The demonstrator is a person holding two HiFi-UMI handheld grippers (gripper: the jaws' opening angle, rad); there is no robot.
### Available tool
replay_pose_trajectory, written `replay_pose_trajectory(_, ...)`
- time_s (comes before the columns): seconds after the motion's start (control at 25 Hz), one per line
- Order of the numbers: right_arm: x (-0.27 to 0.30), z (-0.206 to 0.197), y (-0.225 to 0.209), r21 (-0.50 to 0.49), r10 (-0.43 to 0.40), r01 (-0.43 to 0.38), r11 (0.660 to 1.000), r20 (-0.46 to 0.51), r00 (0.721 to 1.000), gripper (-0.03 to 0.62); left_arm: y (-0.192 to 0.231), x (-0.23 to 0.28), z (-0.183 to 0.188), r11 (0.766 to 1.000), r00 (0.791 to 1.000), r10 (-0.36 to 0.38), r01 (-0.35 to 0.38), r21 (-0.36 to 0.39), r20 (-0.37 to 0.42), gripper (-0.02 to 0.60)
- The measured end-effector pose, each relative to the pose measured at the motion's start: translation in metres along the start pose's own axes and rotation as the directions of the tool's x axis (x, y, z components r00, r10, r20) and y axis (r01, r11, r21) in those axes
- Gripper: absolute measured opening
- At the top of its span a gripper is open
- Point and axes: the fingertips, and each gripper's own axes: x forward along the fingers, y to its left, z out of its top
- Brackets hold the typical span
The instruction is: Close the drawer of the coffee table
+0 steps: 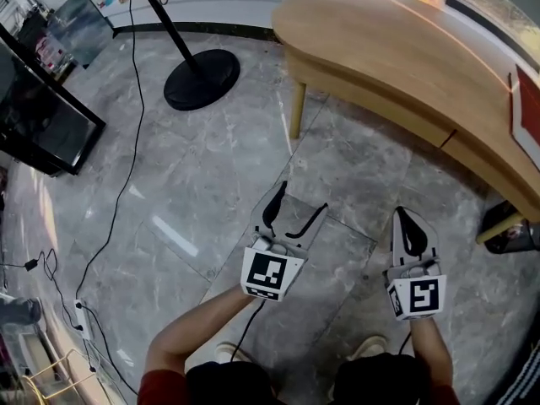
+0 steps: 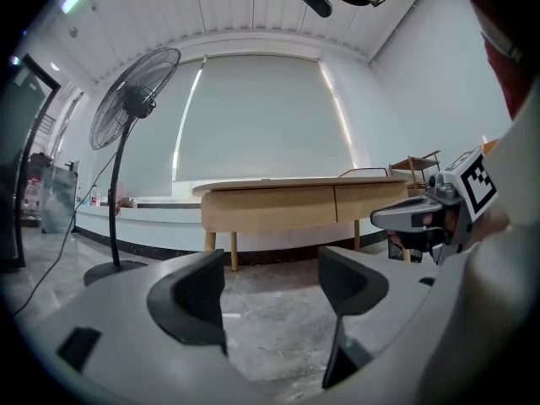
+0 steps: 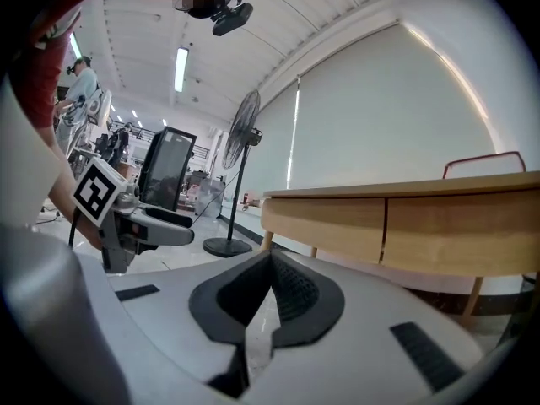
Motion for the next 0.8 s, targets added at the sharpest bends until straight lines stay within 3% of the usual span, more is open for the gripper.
replay_pose_trajectory(0.2, -0.006, 0.003, 0.034, -0.038, 0.034, -0.034, 0.999, 0.002, 0.999, -0.003, 0.028, -0.049, -0.008, 0.994, 0.995, 0.103, -0.103, -0.027, -0.005, 0.339)
replay_pose_trajectory(0.28, -0.009, 0.003, 0.039, -0.06, 0.046, -0.046, 0.997, -0.003, 0.999, -0.003, 0.03, -0.064, -0.01, 0.992, 0.992, 0.128, -0.128, -0.003, 0.019, 0.339)
replay_pose_trajectory(0.44, -0.008, 0.001, 0.043, -0.024, 0.054, -0.054, 0.998, -0.009, 0.999, -0.003, 0.031, -0.085, -0.015, 0.987, 0.988, 0.151, -0.153, 0.058, 0.041, 0.339)
replay_pose_trajectory(0.8, -0.006, -0.003, 0.052, -0.035, 0.074, -0.075, 0.997, -0.024, 0.997, -0.003, 0.034, -0.089, -0.028, 0.986, 0.986, 0.168, -0.168, 0.017, 0.01, 0.339)
